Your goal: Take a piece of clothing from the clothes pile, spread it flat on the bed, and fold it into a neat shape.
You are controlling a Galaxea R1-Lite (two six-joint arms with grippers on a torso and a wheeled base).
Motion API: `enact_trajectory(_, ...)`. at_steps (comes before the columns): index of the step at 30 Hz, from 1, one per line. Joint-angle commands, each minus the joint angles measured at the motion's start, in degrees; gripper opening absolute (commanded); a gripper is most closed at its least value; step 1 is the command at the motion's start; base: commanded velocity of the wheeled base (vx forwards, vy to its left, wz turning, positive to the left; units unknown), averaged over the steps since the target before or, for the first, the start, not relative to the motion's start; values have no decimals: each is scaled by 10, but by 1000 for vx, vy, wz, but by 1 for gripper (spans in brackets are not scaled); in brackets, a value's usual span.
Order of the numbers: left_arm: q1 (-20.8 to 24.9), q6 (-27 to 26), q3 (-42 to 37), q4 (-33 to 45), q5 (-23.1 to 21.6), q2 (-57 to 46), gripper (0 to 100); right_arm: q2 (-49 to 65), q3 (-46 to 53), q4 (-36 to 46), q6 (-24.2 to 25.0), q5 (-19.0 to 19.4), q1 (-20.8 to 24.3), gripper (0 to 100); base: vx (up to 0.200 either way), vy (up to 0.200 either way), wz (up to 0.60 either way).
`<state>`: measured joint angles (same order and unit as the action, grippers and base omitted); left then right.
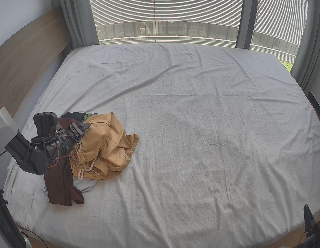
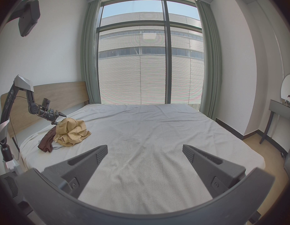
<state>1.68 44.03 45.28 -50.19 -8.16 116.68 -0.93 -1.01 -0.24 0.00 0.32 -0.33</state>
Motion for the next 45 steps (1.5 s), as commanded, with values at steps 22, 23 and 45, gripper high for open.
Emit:
enact_trajectory(22,77,32,-5,-5,-12,-110,0,8,10,1,-1,-1,0,100,0,0,0)
enact_trajectory(23,84,31,-4,-5,-12,-119,0,8,10,1,-1,-1,0,100,0,0,0)
enact_trajectory(45,184,0,-5,-22,-109,-228,0,9,10,0,-3,0,1,100,0,0,0)
